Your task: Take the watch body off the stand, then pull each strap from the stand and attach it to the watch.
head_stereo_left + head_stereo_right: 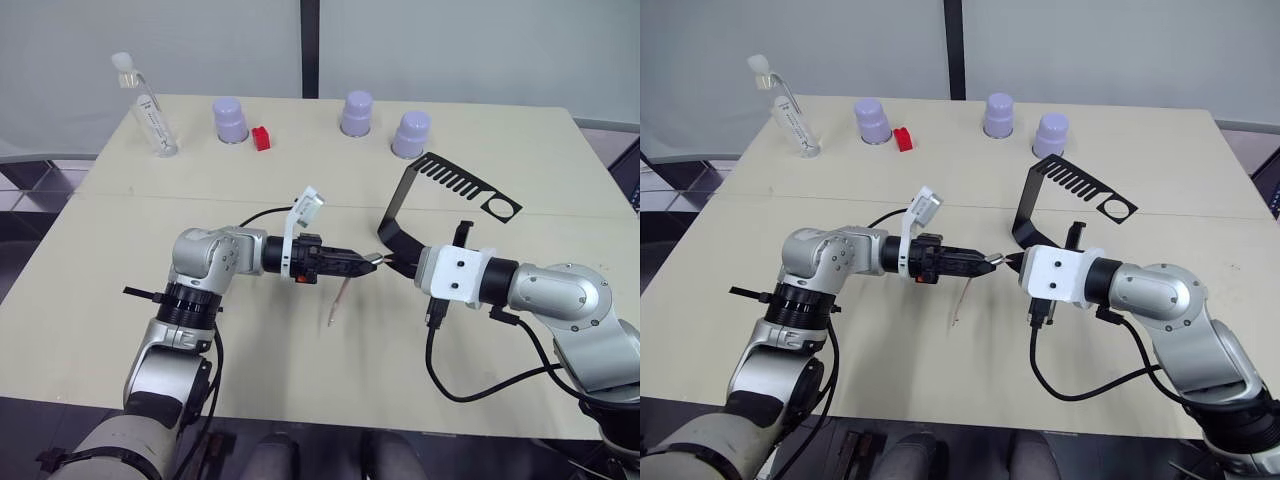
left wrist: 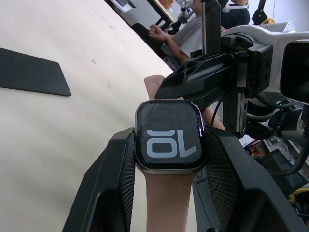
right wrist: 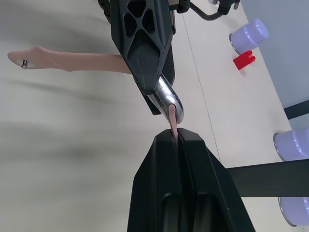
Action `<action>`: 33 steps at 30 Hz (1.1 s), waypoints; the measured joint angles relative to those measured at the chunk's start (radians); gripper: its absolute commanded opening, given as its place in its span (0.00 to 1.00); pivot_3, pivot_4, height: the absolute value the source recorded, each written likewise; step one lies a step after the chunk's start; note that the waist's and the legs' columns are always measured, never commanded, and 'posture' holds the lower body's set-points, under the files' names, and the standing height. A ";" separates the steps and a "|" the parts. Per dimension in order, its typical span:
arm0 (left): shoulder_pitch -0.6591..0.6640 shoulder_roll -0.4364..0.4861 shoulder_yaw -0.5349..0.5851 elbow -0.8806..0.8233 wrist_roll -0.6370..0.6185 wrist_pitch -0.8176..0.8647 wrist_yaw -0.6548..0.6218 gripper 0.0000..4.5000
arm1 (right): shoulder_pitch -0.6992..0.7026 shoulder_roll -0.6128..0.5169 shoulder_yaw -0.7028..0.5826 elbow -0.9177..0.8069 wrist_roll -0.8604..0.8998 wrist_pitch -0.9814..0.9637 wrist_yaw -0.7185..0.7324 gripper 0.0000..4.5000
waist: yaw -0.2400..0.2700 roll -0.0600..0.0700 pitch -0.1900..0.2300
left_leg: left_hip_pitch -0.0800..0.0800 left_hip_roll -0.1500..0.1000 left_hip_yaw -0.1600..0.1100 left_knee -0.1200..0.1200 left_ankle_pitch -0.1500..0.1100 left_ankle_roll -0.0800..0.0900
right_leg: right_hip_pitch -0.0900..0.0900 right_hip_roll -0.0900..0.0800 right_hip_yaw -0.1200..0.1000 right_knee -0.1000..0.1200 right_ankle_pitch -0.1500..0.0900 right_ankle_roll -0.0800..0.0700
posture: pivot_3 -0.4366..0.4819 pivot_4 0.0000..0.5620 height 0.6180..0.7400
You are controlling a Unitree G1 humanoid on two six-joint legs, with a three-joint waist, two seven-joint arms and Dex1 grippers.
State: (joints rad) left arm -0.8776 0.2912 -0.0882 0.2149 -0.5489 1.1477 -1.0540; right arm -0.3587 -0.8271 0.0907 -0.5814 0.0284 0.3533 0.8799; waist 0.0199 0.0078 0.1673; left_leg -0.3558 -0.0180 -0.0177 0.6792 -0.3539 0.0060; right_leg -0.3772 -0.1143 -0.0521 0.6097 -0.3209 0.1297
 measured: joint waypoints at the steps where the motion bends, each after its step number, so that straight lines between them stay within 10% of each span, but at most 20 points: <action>1: 0.000 0.000 0.000 0.000 0.000 -0.002 0.000 0.35 | 0.000 0.000 0.000 0.000 0.000 0.000 0.000 0.00 | 0.000 0.000 0.000 | 0.000 0.000 0.000 0.000 0.000 0.000 | 0.000 0.000 0.000 0.000 0.000 0.000 | 0.48 0.27 1.00; 14: 0.000 0.001 -0.004 0.001 0.000 -0.036 -0.005 0.35 | -0.006 0.000 -0.008 -0.003 0.000 0.002 0.001 0.00 | 0.000 0.000 0.000 | 0.000 0.000 0.000 0.000 0.000 0.000 | 0.000 0.000 0.000 0.000 0.000 0.000 | 0.48 0.27 1.00; 24: 0.056 0.081 -0.159 -0.113 0.079 -0.297 -0.118 0.35 | 0.101 -0.050 -0.097 -0.111 0.114 0.044 0.038 0.98 | 0.001 0.000 0.000 | 0.000 0.002 0.000 -0.001 0.000 0.000 | 0.000 0.000 0.000 -0.001 0.000 0.000 | 0.48 0.27 1.00; 33: 0.119 0.192 -0.158 -0.192 0.191 -0.709 -0.185 0.35 | 0.301 -0.047 -0.386 -0.229 0.525 0.289 0.071 0.99 | 0.000 0.000 0.000 | 0.001 0.007 0.000 -0.001 0.000 0.000 | 0.001 0.000 0.000 -0.002 0.000 0.000 | 0.48 0.27 1.00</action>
State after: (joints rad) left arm -0.7590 0.4830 -0.2462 0.0227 -0.3577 0.4390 -1.2391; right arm -0.0578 -0.8743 -0.2950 -0.8100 0.5535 0.6419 0.9505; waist 0.0200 0.0078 0.1674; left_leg -0.3553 -0.0113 -0.0172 0.6787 -0.3542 0.0059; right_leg -0.3762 -0.1142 -0.0518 0.6078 -0.3209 0.1296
